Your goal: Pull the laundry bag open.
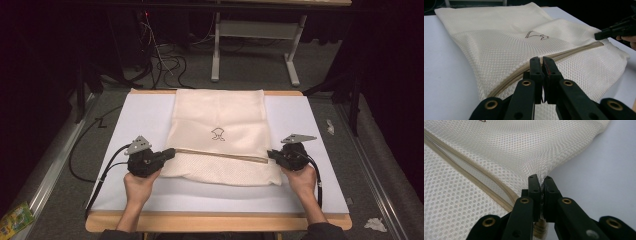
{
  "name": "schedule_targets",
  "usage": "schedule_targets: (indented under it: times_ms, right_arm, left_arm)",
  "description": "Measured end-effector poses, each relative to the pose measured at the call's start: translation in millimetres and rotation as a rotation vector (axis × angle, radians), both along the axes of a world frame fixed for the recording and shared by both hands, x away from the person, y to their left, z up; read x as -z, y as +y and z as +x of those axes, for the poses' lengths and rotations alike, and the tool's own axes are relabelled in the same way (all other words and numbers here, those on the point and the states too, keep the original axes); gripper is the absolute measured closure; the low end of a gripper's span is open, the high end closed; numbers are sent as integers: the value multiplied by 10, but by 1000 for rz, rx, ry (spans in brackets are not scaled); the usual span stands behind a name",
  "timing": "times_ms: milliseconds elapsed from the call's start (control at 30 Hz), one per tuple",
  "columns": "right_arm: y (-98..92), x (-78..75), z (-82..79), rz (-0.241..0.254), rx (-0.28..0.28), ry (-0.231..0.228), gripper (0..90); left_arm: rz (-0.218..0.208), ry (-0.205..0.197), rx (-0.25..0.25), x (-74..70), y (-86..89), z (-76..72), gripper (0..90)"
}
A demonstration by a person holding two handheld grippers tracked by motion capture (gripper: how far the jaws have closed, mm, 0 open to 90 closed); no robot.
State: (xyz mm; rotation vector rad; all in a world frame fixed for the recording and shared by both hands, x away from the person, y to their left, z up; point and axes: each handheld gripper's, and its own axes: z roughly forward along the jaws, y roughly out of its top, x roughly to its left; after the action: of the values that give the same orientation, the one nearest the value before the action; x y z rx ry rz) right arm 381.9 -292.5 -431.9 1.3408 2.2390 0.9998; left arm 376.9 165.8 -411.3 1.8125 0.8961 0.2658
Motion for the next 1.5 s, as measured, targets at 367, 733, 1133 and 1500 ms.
schedule_targets:
  times_ms: [367,733,1133,1500]
  right_arm:
    - [-3,-13,-12,0,-2,-2,879]
    - [-36,-26,-9,-3,7,-2,879]
    - [-67,-67,-23,0,17,-13,879]
    - [-93,-56,-19,1,25,-11,879]
  left_arm:
    - [-3,4,3,1,2,1,874]
    - [-5,-5,-24,-25,98,-9,873]
    - [-10,-4,-43,-35,207,-16,874]
    - [-6,0,-60,-10,275,-21,873]
